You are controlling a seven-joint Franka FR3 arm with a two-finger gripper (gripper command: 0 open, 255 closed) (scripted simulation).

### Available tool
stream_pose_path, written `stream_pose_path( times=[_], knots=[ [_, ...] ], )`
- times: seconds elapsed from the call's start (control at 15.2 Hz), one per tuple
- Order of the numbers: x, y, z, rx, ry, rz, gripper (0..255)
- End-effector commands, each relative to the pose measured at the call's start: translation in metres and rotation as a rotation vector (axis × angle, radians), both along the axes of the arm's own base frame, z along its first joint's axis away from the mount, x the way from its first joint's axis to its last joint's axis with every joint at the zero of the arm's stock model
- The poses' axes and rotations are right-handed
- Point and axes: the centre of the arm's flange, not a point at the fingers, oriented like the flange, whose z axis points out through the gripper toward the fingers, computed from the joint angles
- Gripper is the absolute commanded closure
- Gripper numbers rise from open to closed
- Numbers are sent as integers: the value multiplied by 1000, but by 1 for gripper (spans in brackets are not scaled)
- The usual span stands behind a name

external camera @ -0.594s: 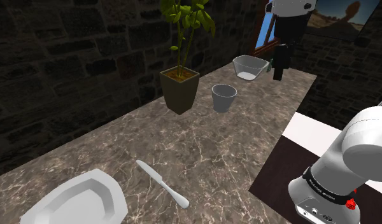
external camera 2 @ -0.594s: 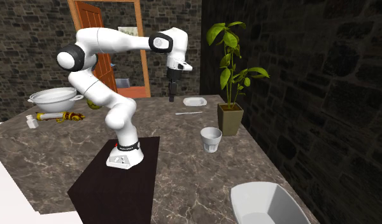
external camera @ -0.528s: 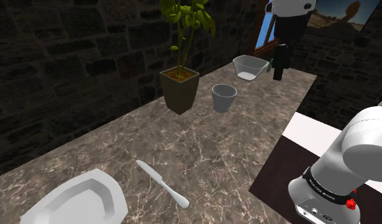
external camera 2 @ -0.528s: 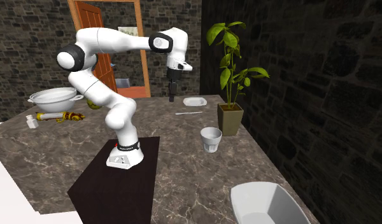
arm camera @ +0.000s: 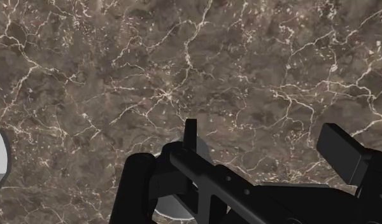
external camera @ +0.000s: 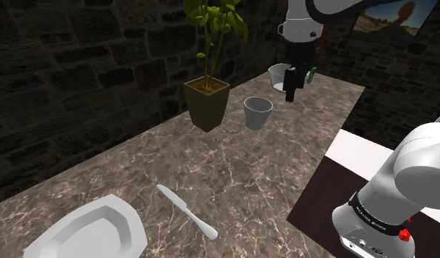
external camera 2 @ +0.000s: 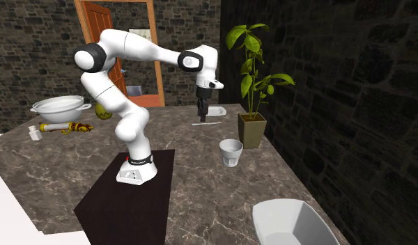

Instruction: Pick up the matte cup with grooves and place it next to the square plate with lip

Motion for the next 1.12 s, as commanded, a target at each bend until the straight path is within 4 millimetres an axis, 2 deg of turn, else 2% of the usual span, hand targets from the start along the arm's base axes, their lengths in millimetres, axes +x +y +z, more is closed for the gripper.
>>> stream_pose_path(
  times=[0.0,0.73,0.79,1.06],
  knots=[
    [17,3,-20,-5,-16,10,0],
    [119,15,-109,-34,-91,63,0],
    [124,16,-113,-36,-94,66,0],
    [123,12,-134,-36,-94,66,0]
  ],
)
